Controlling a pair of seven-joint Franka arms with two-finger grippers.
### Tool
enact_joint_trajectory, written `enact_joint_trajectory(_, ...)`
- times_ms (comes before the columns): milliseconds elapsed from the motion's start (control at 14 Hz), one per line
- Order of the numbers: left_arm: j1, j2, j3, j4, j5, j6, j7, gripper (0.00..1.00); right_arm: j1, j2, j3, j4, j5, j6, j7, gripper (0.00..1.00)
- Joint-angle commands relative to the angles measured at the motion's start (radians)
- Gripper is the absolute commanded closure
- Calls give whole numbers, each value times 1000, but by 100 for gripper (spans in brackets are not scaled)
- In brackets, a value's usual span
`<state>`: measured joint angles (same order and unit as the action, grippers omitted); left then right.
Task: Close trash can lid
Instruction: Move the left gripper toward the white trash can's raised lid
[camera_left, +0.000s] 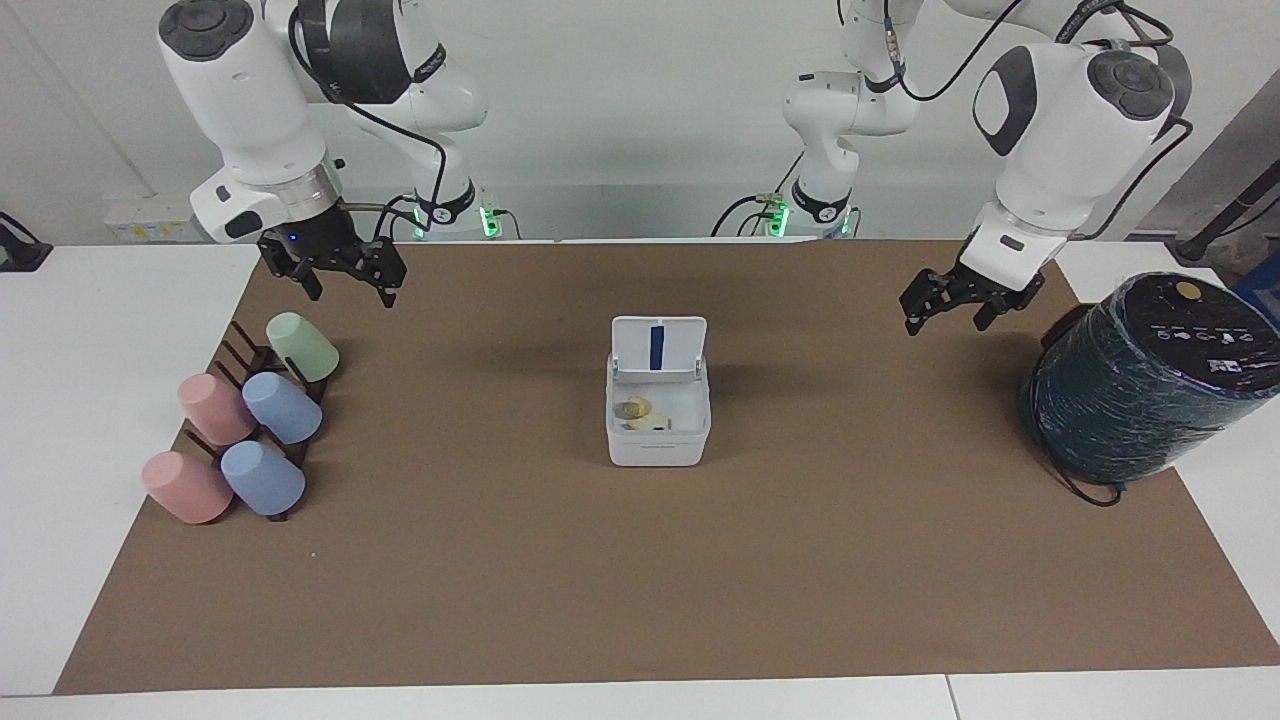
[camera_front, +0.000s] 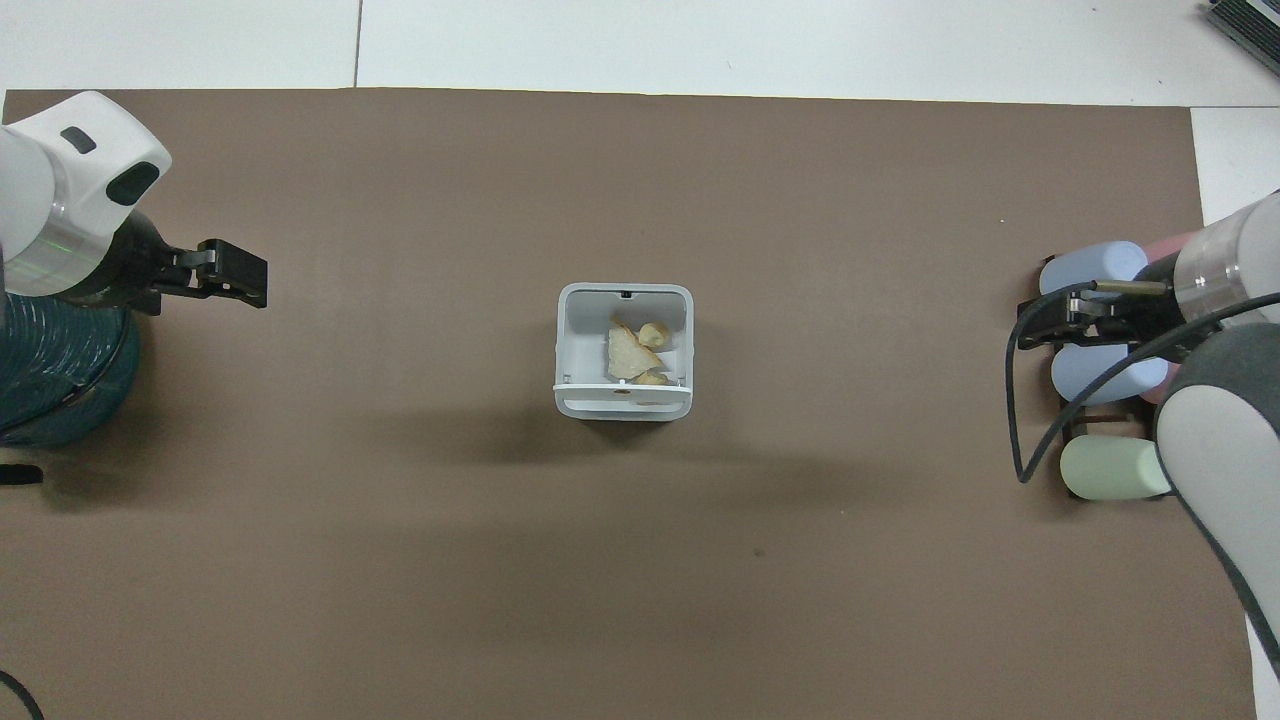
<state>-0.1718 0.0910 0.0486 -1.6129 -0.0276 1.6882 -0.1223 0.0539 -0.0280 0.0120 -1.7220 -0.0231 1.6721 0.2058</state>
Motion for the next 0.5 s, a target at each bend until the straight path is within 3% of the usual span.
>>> enact_joint_trajectory(0, -9, -28, 2, -33, 17, 21, -10, 0, -8, -21, 0, -27, 8, 24, -20, 0)
enact_joint_trajectory(214, -24, -28, -7, -33, 17, 18, -35, 0, -8, -21, 0, -27, 8, 26, -20, 0)
enact_joint_trajectory(429, -113, -34, -7, -42, 15, 19, -133, 0, -8, -21, 0, -27, 8, 24, -20, 0)
